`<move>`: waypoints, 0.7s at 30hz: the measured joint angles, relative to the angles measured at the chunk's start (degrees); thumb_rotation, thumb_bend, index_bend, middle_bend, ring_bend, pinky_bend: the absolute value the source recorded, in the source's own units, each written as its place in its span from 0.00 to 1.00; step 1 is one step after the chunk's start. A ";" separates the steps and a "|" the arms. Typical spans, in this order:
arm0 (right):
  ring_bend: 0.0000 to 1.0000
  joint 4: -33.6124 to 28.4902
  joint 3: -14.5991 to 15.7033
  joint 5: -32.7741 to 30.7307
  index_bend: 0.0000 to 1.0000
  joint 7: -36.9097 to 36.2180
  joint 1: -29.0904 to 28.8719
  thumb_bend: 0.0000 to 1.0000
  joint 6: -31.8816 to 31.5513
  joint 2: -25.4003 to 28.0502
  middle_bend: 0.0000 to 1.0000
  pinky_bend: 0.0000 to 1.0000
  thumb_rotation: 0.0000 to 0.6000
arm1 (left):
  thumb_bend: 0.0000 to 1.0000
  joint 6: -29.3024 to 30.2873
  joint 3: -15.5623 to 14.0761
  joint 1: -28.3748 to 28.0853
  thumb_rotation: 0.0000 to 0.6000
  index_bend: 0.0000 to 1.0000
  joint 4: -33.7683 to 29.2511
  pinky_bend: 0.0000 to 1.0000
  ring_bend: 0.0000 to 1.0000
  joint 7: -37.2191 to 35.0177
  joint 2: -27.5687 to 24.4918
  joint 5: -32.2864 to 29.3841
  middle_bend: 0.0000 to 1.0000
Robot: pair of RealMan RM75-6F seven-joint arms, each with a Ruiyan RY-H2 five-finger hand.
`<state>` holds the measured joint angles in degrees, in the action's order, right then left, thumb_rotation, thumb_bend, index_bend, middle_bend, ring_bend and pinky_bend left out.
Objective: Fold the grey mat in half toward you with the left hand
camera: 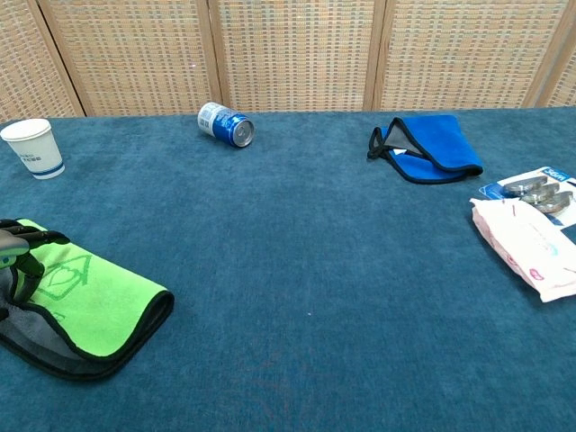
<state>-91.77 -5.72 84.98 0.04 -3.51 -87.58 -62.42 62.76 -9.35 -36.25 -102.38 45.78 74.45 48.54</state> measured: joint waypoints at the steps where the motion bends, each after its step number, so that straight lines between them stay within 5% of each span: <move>1: 0.00 -0.01 0.00 0.01 0.00 0.02 0.02 0.00 -0.04 0.00 0.00 0.00 1.00 | 0.42 -0.09 0.00 0.00 1.00 0.00 -0.09 0.00 0.00 0.07 -0.13 -0.07 0.00; 6: 0.00 -0.06 0.01 0.07 0.00 0.07 0.05 0.00 -0.09 0.01 0.00 0.00 1.00 | 0.29 -0.54 0.15 0.31 1.00 0.00 -0.29 0.00 0.00 -1.88 -0.87 1.70 0.00; 21: 0.00 -0.39 0.14 0.37 0.00 0.16 0.09 0.00 -0.13 0.10 0.00 0.00 1.00 | 0.27 -1.00 2.71 2.60 1.00 0.00 0.50 0.00 0.00 -15.74 -6.57 10.81 0.00</move>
<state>-92.17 -5.58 85.36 0.20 -3.42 -87.71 -62.33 61.76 -6.64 -33.65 -101.88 30.04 67.88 59.35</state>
